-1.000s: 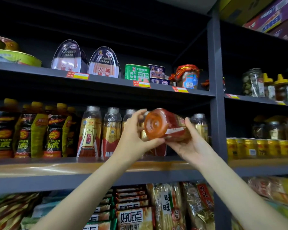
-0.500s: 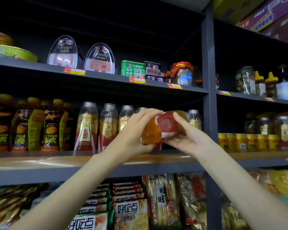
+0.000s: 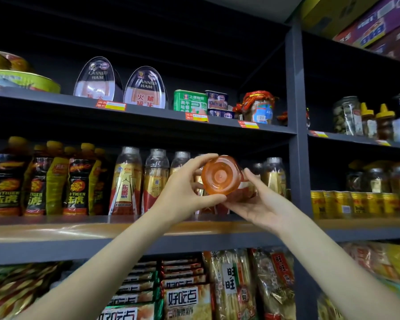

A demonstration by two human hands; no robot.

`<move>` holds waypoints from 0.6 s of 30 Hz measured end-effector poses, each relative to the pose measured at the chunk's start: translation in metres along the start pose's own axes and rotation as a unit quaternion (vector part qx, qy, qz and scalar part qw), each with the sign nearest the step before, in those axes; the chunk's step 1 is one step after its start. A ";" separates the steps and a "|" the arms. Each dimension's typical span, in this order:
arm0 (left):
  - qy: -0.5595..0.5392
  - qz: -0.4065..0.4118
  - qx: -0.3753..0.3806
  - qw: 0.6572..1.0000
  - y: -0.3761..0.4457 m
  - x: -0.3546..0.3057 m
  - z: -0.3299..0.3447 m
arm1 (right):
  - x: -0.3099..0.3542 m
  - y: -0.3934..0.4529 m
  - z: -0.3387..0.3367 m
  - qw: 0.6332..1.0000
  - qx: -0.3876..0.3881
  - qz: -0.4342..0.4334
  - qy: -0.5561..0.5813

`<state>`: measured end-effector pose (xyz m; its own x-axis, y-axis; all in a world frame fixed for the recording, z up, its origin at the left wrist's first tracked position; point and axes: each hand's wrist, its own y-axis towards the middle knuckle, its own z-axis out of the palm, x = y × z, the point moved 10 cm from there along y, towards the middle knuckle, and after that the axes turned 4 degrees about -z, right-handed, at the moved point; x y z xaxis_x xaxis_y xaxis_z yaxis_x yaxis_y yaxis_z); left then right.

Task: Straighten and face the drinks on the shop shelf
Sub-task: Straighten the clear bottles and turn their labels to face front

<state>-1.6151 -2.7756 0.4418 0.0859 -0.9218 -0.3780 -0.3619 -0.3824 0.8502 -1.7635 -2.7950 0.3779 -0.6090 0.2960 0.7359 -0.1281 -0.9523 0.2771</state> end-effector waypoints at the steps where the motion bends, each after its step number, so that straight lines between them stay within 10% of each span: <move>1: 0.012 0.008 0.009 1.000 0.001 -0.001 0.002 | -0.002 0.001 0.000 1.000 -0.001 -0.001 0.010; 12: -0.184 -0.243 0.074 0.949 -0.017 0.064 0.022 | 0.014 0.006 0.003 0.974 0.065 -0.195 -0.097; 18: 0.043 -0.114 -0.003 0.993 -0.014 0.051 0.002 | 0.010 0.008 0.010 0.979 0.088 -0.122 -0.135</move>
<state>-1.6079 -2.8175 0.4097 0.2430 -0.8134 -0.5286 -0.3182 -0.5816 0.7487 -1.7628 -2.7989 0.3931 -0.3439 0.5451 0.7646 -0.0936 -0.8301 0.5497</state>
